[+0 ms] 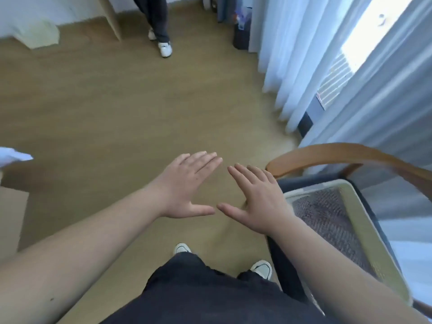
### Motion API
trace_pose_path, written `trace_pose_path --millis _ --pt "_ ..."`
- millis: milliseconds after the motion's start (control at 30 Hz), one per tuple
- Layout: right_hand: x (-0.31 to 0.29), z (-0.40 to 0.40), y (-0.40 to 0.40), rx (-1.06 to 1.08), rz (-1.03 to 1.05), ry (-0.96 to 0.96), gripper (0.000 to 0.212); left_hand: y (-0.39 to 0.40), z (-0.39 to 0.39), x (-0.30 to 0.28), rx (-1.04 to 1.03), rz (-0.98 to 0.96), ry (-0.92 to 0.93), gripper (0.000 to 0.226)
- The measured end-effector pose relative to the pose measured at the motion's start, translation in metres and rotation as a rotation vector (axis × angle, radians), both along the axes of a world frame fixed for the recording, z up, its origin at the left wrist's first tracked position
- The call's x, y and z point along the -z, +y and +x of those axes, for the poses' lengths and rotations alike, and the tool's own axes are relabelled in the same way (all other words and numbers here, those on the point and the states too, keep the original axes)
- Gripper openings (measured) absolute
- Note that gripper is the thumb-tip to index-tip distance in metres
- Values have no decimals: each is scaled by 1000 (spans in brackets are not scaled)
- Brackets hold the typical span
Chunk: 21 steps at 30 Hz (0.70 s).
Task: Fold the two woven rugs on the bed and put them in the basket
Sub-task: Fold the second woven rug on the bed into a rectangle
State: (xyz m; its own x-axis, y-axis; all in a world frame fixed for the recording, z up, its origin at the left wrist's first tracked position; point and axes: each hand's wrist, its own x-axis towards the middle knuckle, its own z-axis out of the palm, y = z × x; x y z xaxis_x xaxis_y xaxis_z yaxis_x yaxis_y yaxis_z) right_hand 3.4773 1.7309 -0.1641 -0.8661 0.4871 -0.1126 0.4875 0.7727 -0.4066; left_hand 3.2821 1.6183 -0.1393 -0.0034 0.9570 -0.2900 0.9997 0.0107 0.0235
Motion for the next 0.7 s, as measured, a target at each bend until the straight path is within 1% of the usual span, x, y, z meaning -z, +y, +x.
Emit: trace_pose_path --millis 167,300,400,500,600,700 --pt "-31 -163 -93 -355 106 -19 90 -155 -115 -20 -435 52 -42 114" --pt "-46 -300 -201 -648 106 -47 94 -294 -192 -29 -791 88 -109 121" --pt "-60 -372 -263 -795 74 -50 96 -369 -224 -42 -992 119 -131 121" --pt "-72 -448 -321 -934 42 -54 94 -435 -263 -44 -1202 161 -161 119" --pt "-66 -533 -373 -1056 4 -27 94 -490 -306 -30 -1419 202 -185 117" --pt "-54 -612 -422 -1224 -22 -25 95 -531 -349 -21 -1605 224 -142 114"
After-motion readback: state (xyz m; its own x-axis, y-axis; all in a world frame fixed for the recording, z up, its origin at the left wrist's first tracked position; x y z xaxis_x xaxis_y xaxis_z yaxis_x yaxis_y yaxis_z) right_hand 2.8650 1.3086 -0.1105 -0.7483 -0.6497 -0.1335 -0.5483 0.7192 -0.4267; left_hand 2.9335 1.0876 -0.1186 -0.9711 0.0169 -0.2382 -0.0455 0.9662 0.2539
